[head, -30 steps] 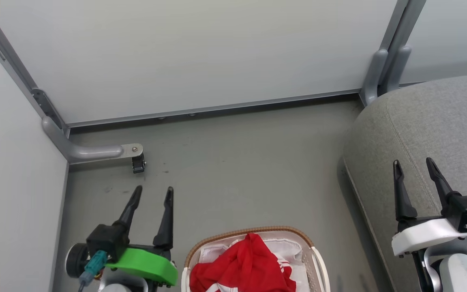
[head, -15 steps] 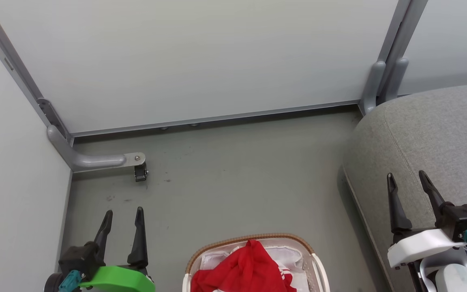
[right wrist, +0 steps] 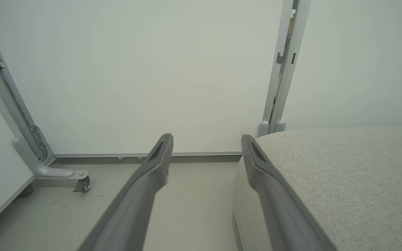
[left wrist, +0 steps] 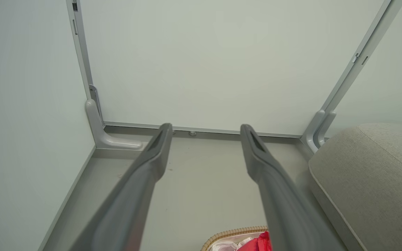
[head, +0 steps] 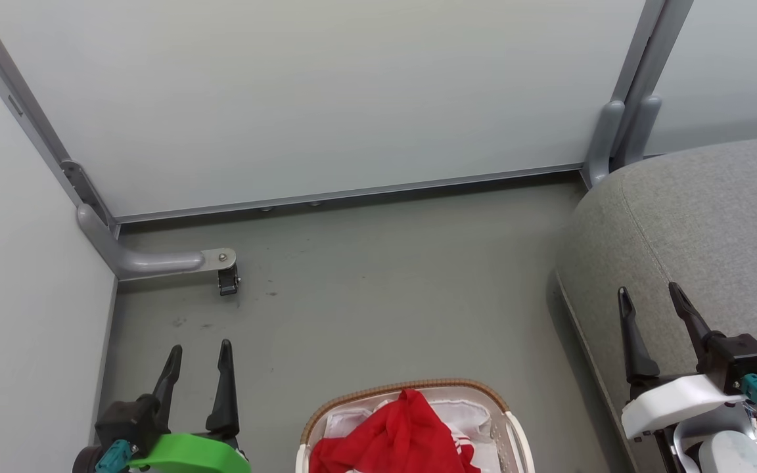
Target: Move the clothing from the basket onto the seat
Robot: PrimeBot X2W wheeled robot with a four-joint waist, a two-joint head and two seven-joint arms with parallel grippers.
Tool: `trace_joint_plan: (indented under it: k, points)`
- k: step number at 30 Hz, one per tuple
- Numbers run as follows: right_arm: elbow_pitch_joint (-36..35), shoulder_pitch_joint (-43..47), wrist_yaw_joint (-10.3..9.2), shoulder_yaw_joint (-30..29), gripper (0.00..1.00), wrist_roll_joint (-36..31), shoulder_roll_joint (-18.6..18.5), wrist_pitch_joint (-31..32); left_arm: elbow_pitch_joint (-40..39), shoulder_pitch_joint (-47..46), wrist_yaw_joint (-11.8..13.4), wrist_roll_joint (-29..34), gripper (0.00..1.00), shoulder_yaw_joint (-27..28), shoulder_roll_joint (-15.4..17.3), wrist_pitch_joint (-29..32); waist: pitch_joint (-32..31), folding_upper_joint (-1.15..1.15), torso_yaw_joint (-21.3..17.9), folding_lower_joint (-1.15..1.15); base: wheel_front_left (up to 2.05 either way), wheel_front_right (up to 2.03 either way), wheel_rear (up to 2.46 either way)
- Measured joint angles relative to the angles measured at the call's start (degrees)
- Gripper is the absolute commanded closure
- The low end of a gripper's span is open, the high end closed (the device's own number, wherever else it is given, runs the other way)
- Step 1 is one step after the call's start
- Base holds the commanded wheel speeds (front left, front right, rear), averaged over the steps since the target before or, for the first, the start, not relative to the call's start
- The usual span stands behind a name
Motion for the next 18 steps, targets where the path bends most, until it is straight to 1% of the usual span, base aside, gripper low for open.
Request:
trace_joint_plan:
  k: [18]
  points:
    - [0.4, 0.3, 0.0, 0.6, 0.0, 0.3, 0.0, 0.0, 0.0, 0.1, -0.2, 0.6, 0.0, -1.4, 0.0, 0.0, 0.2, 0.0, 0.1, 0.0, 0.0, 0.0, 0.0]
